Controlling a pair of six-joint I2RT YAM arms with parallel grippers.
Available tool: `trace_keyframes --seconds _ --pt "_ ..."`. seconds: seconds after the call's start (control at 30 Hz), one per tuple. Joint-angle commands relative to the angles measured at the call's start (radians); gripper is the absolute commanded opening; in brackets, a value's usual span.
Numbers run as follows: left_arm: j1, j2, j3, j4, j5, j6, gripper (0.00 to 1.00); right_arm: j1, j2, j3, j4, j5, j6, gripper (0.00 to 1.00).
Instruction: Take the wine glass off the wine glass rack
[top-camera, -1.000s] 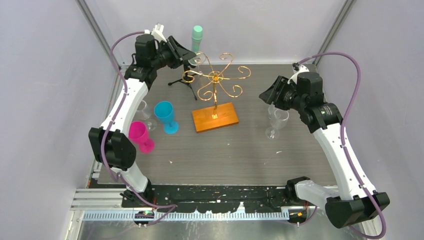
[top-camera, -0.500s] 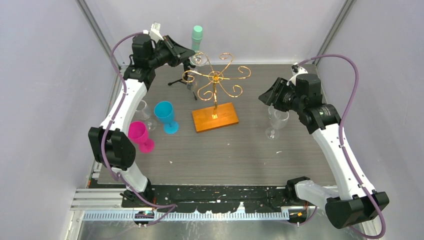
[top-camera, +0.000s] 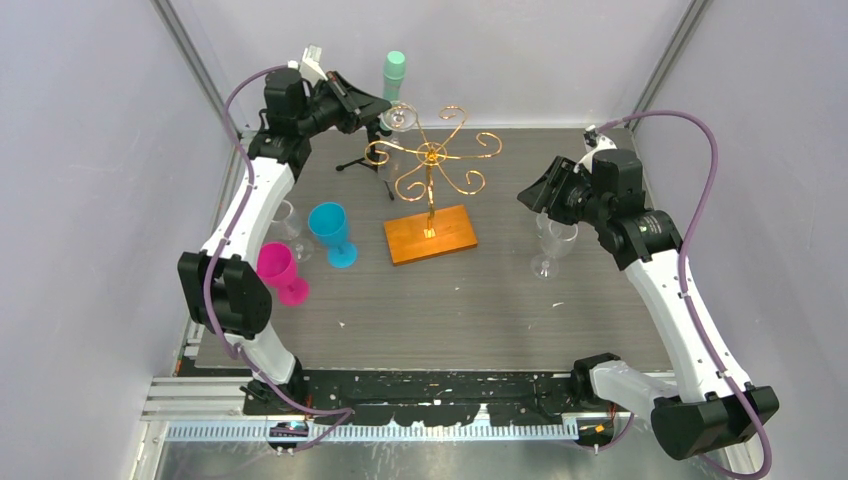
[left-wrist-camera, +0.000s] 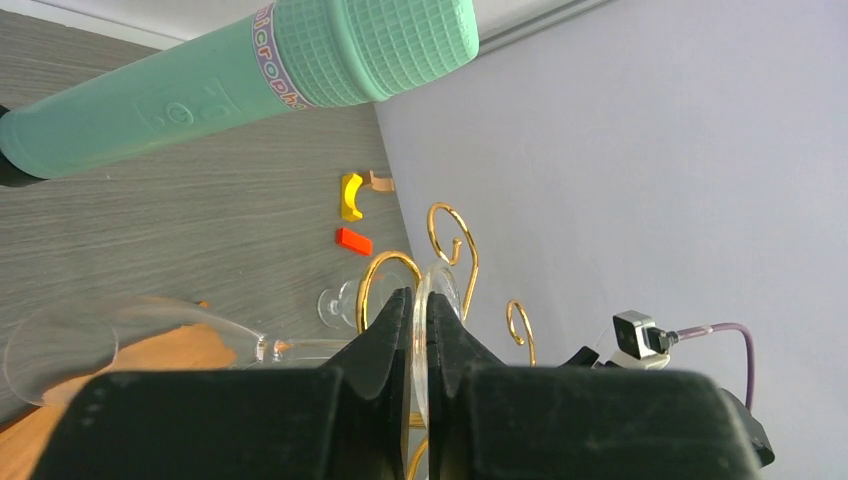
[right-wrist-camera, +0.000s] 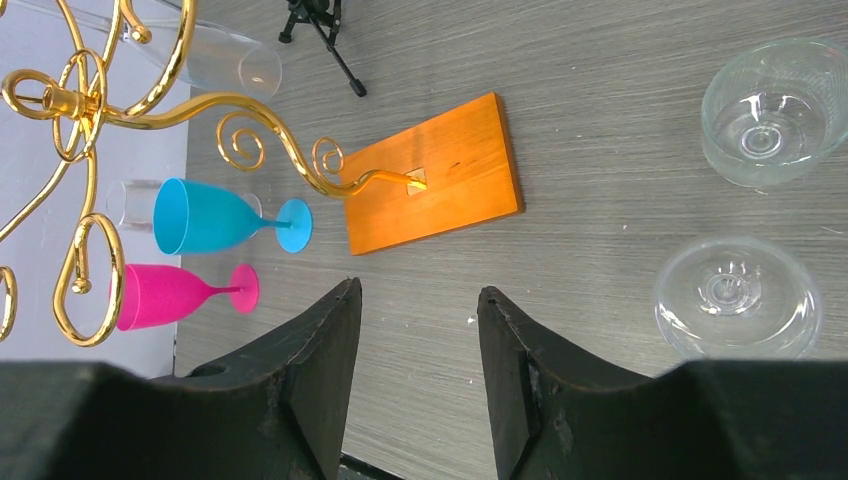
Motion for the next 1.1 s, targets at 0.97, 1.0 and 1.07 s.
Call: trace_keyframes --seconds 0.97,1.0,1.07 --pt "0.003 0.042 0.097 0.121 -0.074 0.004 0.0 -0.002 -0.03 0.001 0.052 0.006 0.013 0.52" --pt "0.003 0.042 0.095 0.131 -0.074 0.0 0.0 -0.002 -0.029 0.001 0.052 0.006 0.013 0.52" --pt "0.002 0.045 0.095 0.149 -0.068 -0.012 0.0 -0.001 -0.028 0.001 0.053 0.006 0.013 0.52"
